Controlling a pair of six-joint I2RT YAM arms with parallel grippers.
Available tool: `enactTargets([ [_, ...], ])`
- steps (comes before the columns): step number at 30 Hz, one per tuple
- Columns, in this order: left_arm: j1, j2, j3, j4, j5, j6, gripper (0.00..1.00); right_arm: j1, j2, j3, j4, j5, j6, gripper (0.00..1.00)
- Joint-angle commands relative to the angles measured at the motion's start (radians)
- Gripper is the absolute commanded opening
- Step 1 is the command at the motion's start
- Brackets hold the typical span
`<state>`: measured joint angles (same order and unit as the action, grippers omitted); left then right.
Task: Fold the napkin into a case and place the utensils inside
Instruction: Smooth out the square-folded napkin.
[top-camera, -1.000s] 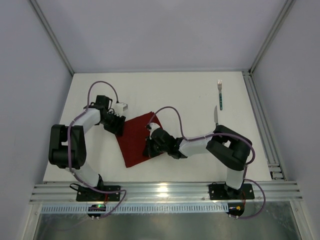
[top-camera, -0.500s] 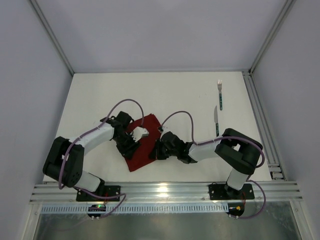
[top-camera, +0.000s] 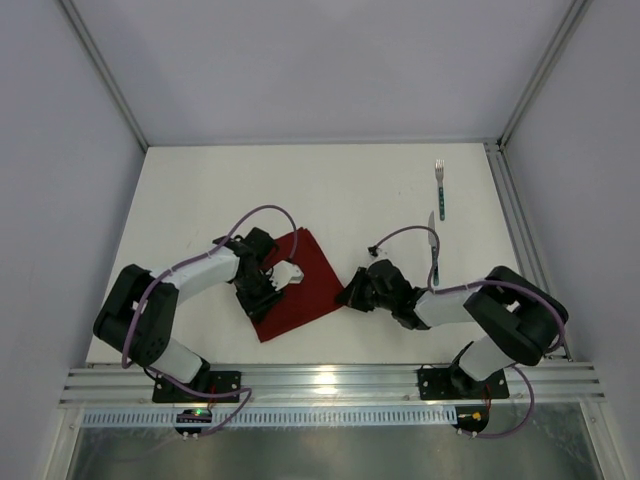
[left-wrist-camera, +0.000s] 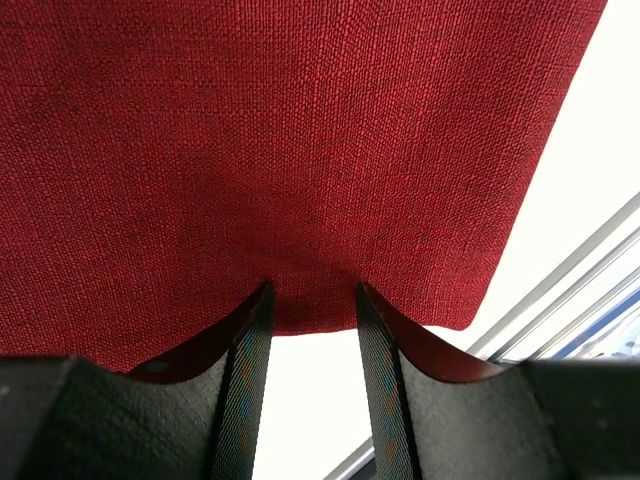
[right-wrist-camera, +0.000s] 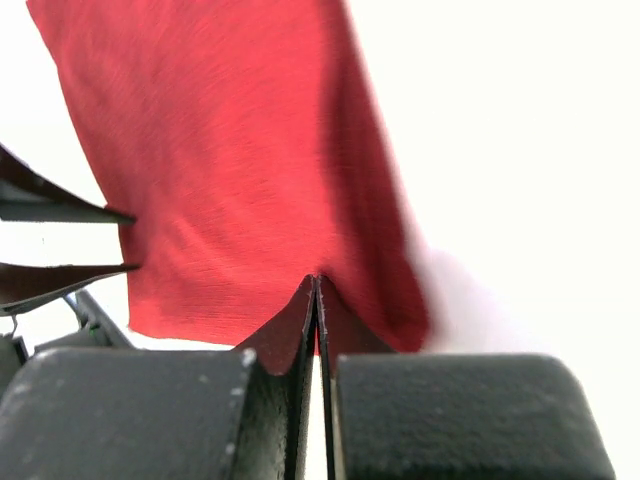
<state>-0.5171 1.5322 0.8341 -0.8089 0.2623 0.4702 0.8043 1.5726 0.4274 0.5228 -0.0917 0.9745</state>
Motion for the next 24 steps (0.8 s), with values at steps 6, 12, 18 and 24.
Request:
enactTargets([
  [6,-0.003,0.008,-0.027,0.090,0.012,0.018,0.42,-0.099,-0.255,-0.096,-0.191,0.129,-0.077,0.04],
  [12,0.032,-0.156,0.095,0.030,0.052,-0.071,0.46,-0.105,-0.436,0.071,-0.499,0.171,-0.267,0.04],
  [18,0.321,-0.173,0.201,0.083,0.052,-0.137,0.35,-0.105,-0.389,0.217,-0.610,0.166,-0.362,0.10],
  [24,0.479,0.045,0.260,0.134,0.054,-0.134,0.26,-0.088,-0.238,0.304,-0.537,0.012,-0.390,0.10],
])
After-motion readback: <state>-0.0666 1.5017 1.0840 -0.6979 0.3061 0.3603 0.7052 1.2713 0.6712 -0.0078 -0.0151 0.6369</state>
